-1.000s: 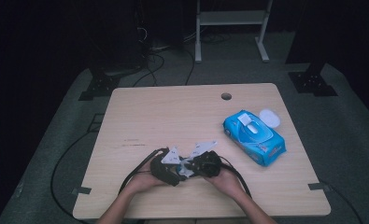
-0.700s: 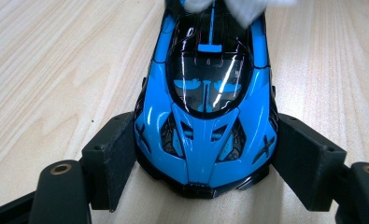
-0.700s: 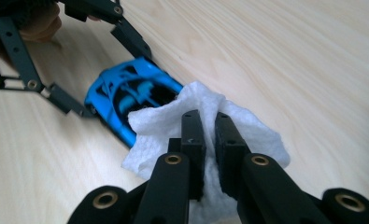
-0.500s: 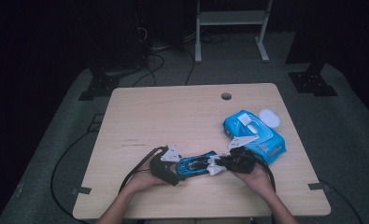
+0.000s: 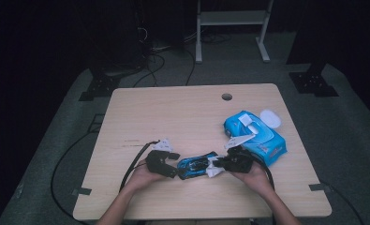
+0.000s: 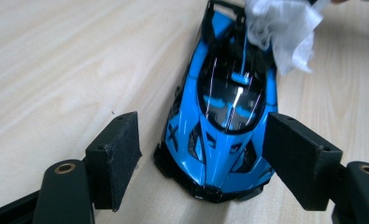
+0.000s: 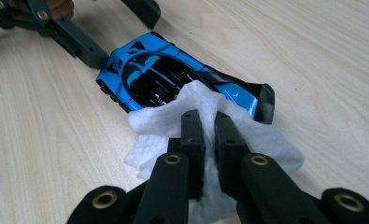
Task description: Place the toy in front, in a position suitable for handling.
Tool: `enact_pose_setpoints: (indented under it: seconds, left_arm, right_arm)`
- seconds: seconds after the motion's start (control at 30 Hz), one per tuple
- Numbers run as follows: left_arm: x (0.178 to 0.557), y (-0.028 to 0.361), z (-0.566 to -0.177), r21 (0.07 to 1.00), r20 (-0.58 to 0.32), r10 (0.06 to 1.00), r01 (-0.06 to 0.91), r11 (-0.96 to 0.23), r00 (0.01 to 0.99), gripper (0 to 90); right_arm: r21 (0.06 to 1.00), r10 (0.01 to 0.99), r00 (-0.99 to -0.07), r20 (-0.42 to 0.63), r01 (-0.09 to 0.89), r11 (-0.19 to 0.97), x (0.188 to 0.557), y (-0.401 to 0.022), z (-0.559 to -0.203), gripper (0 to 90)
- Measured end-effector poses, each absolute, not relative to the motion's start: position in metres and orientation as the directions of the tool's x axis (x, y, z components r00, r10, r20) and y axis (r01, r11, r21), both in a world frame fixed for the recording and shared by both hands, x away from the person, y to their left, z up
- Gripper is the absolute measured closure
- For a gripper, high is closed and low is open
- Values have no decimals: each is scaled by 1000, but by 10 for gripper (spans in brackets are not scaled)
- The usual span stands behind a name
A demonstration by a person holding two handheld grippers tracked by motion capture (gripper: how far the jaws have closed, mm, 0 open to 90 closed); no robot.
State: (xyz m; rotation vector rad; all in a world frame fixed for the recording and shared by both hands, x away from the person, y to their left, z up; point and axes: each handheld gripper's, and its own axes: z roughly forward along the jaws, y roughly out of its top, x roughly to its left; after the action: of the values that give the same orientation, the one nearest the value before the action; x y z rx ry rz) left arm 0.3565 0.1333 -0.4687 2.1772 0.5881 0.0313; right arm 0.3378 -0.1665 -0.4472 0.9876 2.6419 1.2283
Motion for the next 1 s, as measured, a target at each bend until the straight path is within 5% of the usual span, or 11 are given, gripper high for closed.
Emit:
enact_pose_setpoints:
  seconds: [0.33,0.67,1.0]
  left_arm:
    - [361,131,-472,733,-269,440,478,-483,857,251]
    - [356,128,-470,739,-260,423,460,-491,868,296]
    - [353,123,-471,733,-256,421,459,-502,870,276]
  right_arm:
    - [753,585,-805,98,444,485,323,-166,-453,847]
    - [781,555,-828,-83,292,553,300,-163,-457,853]
    - [790,511,-846,-149,209,576,287,-167,-461,855]
